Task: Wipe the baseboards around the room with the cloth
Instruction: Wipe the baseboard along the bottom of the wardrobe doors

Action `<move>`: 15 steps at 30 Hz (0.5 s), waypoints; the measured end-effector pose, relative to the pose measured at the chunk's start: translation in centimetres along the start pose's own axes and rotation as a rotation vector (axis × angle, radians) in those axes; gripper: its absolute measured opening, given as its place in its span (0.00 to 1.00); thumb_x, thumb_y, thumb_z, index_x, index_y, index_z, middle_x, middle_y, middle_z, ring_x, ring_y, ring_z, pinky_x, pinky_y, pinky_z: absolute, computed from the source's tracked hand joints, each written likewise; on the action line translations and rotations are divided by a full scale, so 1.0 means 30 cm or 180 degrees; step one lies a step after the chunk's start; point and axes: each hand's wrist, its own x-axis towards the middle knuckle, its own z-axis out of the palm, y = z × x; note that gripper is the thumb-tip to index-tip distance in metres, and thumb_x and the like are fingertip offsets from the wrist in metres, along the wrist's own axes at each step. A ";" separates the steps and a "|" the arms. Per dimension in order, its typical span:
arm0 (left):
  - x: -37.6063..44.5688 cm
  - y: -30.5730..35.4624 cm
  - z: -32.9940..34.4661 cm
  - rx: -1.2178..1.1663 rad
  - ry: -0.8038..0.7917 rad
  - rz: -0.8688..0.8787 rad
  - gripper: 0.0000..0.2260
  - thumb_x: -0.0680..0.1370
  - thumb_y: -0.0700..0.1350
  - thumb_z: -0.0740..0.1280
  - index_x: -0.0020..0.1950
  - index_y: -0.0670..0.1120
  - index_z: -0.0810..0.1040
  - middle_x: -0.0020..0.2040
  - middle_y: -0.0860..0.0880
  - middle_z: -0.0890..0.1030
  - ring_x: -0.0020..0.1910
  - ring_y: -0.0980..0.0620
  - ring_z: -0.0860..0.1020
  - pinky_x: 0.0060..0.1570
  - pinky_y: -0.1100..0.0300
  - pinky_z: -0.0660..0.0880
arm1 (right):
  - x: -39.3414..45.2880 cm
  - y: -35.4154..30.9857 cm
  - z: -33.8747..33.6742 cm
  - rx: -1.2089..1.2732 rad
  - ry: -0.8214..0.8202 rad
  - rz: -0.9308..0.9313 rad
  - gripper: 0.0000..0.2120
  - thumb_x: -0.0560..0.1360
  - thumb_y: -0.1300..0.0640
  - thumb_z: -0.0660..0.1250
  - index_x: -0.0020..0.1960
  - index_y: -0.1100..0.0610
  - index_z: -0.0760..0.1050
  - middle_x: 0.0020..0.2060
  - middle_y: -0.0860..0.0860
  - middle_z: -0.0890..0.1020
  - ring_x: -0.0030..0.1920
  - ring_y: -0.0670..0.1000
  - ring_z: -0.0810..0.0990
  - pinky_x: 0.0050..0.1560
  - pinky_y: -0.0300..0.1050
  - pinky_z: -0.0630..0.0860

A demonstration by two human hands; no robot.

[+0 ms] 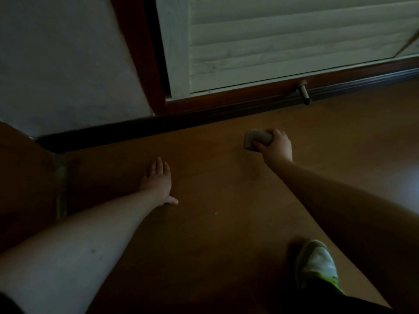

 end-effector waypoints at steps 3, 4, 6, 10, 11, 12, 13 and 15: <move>-0.003 0.019 -0.016 0.0072 -0.0053 -0.0116 0.58 0.70 0.63 0.73 0.79 0.39 0.36 0.79 0.37 0.35 0.79 0.39 0.40 0.77 0.46 0.54 | -0.006 0.012 -0.001 0.0023 -0.0100 -0.0083 0.24 0.73 0.53 0.74 0.66 0.54 0.72 0.61 0.52 0.74 0.55 0.48 0.73 0.53 0.41 0.68; -0.005 0.029 -0.026 0.0099 -0.0052 -0.0185 0.58 0.69 0.65 0.73 0.79 0.39 0.37 0.79 0.37 0.37 0.79 0.39 0.41 0.77 0.46 0.53 | -0.007 0.009 -0.005 0.0000 -0.0177 -0.0147 0.23 0.73 0.53 0.74 0.66 0.54 0.73 0.61 0.52 0.73 0.54 0.47 0.72 0.53 0.41 0.68; -0.010 0.050 -0.052 0.0125 0.0024 -0.0278 0.57 0.70 0.68 0.71 0.80 0.40 0.40 0.80 0.38 0.41 0.79 0.38 0.42 0.77 0.43 0.52 | 0.011 -0.014 -0.028 -0.0152 -0.0381 -0.0374 0.24 0.73 0.55 0.74 0.66 0.54 0.72 0.61 0.52 0.73 0.56 0.49 0.73 0.54 0.41 0.68; -0.032 0.098 -0.100 -0.0081 0.0091 -0.0098 0.54 0.71 0.69 0.68 0.81 0.44 0.41 0.81 0.42 0.42 0.79 0.39 0.41 0.77 0.41 0.48 | 0.132 -0.120 -0.087 -0.0947 -0.0893 -0.1236 0.24 0.71 0.51 0.75 0.64 0.54 0.74 0.59 0.53 0.75 0.57 0.54 0.76 0.52 0.43 0.69; -0.041 0.109 -0.118 -0.0128 0.0110 -0.0054 0.53 0.71 0.68 0.68 0.81 0.46 0.41 0.81 0.43 0.42 0.79 0.39 0.41 0.77 0.41 0.48 | 0.167 -0.160 -0.103 -0.1183 -0.1096 -0.1384 0.23 0.71 0.49 0.76 0.63 0.55 0.74 0.56 0.53 0.76 0.55 0.54 0.77 0.50 0.44 0.70; -0.050 0.117 -0.143 -0.0136 0.0136 0.0005 0.52 0.72 0.67 0.68 0.81 0.47 0.41 0.81 0.44 0.41 0.79 0.40 0.40 0.77 0.41 0.48 | 0.198 -0.198 -0.120 -0.1384 -0.1337 -0.1432 0.22 0.71 0.48 0.76 0.61 0.55 0.75 0.54 0.53 0.77 0.53 0.54 0.78 0.47 0.44 0.71; -0.058 0.116 -0.174 -0.0133 0.0161 0.0060 0.50 0.72 0.67 0.68 0.81 0.48 0.41 0.81 0.45 0.41 0.79 0.41 0.40 0.77 0.41 0.48 | 0.228 -0.231 -0.133 -0.1559 -0.1594 -0.1405 0.22 0.71 0.47 0.76 0.59 0.56 0.75 0.51 0.53 0.78 0.51 0.53 0.78 0.45 0.44 0.71; -0.057 0.098 -0.240 -0.0161 0.0212 0.0207 0.49 0.73 0.65 0.68 0.81 0.50 0.41 0.81 0.47 0.41 0.79 0.43 0.41 0.77 0.41 0.48 | 0.275 -0.260 -0.162 -0.1825 -0.2009 -0.1230 0.22 0.71 0.46 0.76 0.58 0.57 0.76 0.49 0.52 0.78 0.47 0.51 0.77 0.44 0.44 0.72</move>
